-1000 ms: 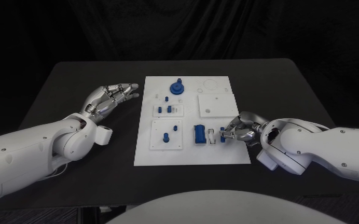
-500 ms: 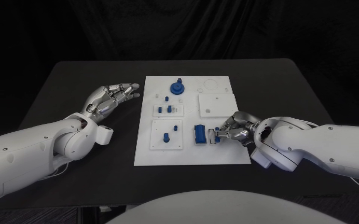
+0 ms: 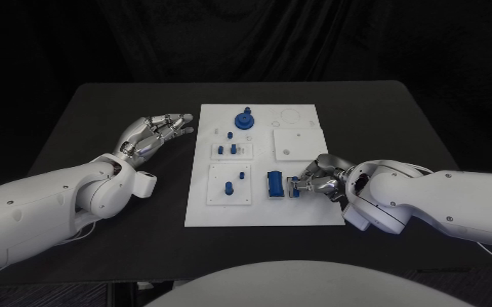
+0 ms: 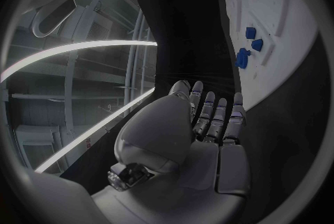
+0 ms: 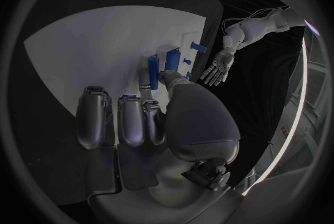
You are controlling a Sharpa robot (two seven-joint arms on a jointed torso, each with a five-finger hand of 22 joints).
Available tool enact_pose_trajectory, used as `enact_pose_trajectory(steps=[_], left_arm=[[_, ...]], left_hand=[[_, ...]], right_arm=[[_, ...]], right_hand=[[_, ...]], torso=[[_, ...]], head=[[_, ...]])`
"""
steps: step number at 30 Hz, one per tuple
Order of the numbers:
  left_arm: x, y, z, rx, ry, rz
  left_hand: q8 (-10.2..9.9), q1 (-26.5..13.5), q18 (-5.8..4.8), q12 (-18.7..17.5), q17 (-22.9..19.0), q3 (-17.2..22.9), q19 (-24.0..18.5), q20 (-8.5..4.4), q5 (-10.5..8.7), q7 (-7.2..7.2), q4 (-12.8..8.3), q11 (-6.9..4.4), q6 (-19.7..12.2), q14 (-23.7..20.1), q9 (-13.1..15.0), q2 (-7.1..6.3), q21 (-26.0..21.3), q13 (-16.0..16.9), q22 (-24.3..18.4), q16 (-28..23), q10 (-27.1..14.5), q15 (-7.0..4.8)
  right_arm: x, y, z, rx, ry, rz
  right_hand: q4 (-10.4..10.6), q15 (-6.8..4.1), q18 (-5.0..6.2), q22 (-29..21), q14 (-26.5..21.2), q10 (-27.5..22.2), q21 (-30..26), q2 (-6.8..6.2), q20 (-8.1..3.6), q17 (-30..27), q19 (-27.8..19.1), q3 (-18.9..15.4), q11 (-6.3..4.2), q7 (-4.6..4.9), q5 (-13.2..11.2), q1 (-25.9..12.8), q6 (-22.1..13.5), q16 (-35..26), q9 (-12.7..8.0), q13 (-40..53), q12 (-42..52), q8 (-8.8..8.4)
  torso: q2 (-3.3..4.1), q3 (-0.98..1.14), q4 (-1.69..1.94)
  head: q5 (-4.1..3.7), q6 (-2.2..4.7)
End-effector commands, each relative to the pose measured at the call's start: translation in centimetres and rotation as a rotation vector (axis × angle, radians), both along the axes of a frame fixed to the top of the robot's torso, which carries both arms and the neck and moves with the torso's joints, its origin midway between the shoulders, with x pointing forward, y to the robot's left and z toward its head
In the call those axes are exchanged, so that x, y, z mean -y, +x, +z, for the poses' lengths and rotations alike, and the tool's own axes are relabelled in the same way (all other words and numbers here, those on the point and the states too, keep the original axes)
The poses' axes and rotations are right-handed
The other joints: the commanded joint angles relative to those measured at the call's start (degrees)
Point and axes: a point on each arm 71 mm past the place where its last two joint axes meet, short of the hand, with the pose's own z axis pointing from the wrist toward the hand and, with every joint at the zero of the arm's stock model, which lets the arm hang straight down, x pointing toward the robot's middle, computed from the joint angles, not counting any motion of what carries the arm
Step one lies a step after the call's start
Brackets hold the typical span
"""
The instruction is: Assemble the parts on the task board
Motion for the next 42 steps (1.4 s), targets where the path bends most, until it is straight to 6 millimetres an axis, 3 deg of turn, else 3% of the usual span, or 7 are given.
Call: enact_pose_trajectory(steps=[1,7,14,24,34,42], left_arm=[[0.2,-0.1,0.4,0.047,-0.04,-0.011],[0.2,-0.1,0.4,0.045,-0.04,-0.013],[0.2,-0.1,0.4,0.043,-0.04,-0.013],[0.2,0.0,0.3,0.041,-0.04,-0.015],[0.2,-0.1,0.3,0.039,-0.04,-0.015],[0.1,-0.1,0.2,0.038,-0.039,-0.013]], left_hand=[[0.2,0.6,-0.78,0.1,0.1,0.3,0.4,0.02,0.19,0.56,0.1,0.21,0.0,0.4,-0.1,0.01,0.3,0.1,-0.1,0.3,0.1,-0.06],[0.2,0.6,-0.78,0.1,0.1,0.3,0.4,0.02,0.19,0.56,0.1,0.21,0.0,0.4,-0.1,0.01,0.3,0.1,-0.1,0.3,0.1,-0.06],[0.2,0.7,-0.8,0.0,0.1,0.4,0.4,0.02,0.23,0.58,0.1,0.23,0.0,0.4,-0.1,-0.01,0.3,0.1,-0.1,0.4,0.2,-0.03],[0.2,0.7,-0.8,0.0,0.1,0.4,0.4,0.02,0.23,0.58,0.1,0.23,0.0,0.4,-0.1,-0.01,0.3,0.1,-0.1,0.4,0.2,-0.03],[0.2,0.8,-0.81,0.0,0.1,0.5,0.4,0.02,0.28,0.59,0.0,0.25,0.0,0.5,-0.1,0.0,0.3,0.1,-0.1,0.5,0.2,0.03],[0.2,0.8,-0.81,0.0,0.1,0.5,0.4,0.02,0.28,0.59,0.0,0.25,0.0,0.5,-0.1,0.0,0.3,0.1,-0.1,0.5,0.2,0.03]], right_arm=[[-0.1,-0.1,-0.1,-0.015,-0.011,0.027],[-0.2,-0.1,-0.2,-0.021,-0.014,0.033],[-0.3,0.0,-0.2,-0.021,-0.016,0.033],[-0.3,0.1,-0.2,-0.009,-0.008,0.029],[0.1,0.2,0.2,0.047,-0.009,0.026],[0.6,-0.2,0.9,0.117,-0.05,0.084]], right_hand=[[0.0,0.24,-0.7,11.3,2.6,6.0,0.2,0.28,0.52,-0.1,1.9,0.5,0.27,0.02,-1.0,-0.8,-0.4,0.1,-0.2,15.1,0.2,-0.08],[1.3,0.37,-0.61,11.2,2.6,6.0,-0.2,0.58,0.65,-0.2,1.8,-0.5,0.4,0.1,-7.7,-2.8,-0.4,0.1,-1.0,15.1,0.2,-0.24],[4.4,0.61,-0.53,11.1,2.5,6.0,-0.5,0.84,0.88,-0.4,1.6,-3.3,0.69,0.39,-18.2,-6.2,-0.3,0.1,-2.1,15.1,0.2,-0.48],[7.3,0.74,-0.49,11.0,2.5,6.0,-0.7,1.53,1.05,-0.5,1.6,-6.8,0.82,0.52,-25.7,-8.9,-0.6,0.1,-3.1,15.1,0.2,-0.38],[7.9,0.73,-0.41,10.9,2.5,6.0,-1.0,2.05,1.06,-0.6,1.5,-8.1,0.81,0.49,-27.6,-9.8,-0.6,0.1,-3.3,15.1,0.2,-0.16],[6.4,0.73,-0.46,11.0,2.6,6.0,-0.9,1.72,1.03,0.2,1.5,-8.9,0.83,0.54,-25.5,-7.0,-1.9,0.4,-2.5,15.1,0.2,1.55]], torso=[[-0.02,-0.01,0.08],[0.01,0.0,0.01],[-0.05,0.0,-0.03],[-0.08,0.02,0.0],[-0.06,0.01,-0.03],[-0.07,0.05,-0.04]], head=[[-0.03,-0.01],[0.06,-0.01],[0.18,-0.01],[0.19,-0.01],[0.37,-0.01],[0.45,-0.01]])
